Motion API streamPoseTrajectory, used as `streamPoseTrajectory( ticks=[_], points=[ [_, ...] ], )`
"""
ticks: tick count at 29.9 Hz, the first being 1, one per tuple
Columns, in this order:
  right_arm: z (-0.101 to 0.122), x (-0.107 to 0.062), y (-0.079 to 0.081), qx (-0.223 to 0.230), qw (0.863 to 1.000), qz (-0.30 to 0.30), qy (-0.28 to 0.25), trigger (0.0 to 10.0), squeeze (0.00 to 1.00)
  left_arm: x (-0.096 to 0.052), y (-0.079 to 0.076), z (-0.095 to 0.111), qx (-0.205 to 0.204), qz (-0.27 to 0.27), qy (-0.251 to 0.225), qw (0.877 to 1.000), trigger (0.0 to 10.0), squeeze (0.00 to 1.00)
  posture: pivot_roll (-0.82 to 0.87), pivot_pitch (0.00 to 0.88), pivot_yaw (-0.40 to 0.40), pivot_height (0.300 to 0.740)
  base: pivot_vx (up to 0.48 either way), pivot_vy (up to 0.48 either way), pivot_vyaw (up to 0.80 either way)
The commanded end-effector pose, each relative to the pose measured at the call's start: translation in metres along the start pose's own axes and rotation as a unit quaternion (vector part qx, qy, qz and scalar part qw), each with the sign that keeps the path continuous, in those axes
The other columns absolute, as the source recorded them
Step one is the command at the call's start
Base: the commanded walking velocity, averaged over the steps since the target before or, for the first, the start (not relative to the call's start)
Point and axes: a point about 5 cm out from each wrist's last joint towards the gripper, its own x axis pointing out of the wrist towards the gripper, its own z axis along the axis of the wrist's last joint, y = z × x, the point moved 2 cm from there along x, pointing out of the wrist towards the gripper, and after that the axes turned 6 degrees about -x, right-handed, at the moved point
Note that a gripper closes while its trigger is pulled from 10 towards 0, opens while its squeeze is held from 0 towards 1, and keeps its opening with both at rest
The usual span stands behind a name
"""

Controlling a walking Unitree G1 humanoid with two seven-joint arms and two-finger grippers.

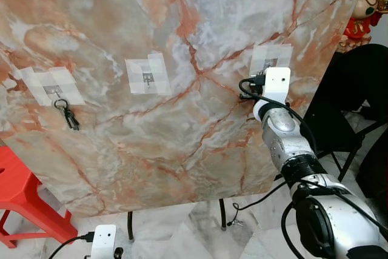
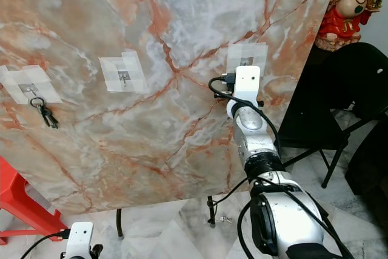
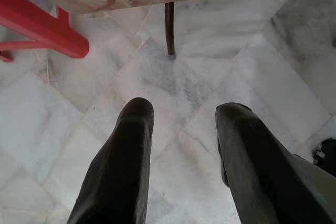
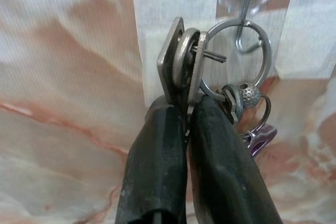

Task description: Hang keys on a hook

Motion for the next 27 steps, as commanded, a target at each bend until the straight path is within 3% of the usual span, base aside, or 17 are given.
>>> streamPoseTrajectory(
  ticks=[1,27],
  points=[
    [0.0093,0.0029,0.0,-0.006,1.0,0.004,-0.002,10.0,0.0,-0.0001,0.0026,-0.0007,0.0,0.001,0.003,1.0,10.0,0.0,0.03,0.0,0.006,0.723,0.0,0.0,0.0],
    [0.0054,0.0029,0.0005,-0.006,1.0,0.004,0.009,10.0,0.0,-0.0001,0.0025,-0.0007,0.0,0.001,0.003,1.0,10.0,0.0,0.03,0.0,0.006,0.723,0.0,0.0,0.0]
  ],
)
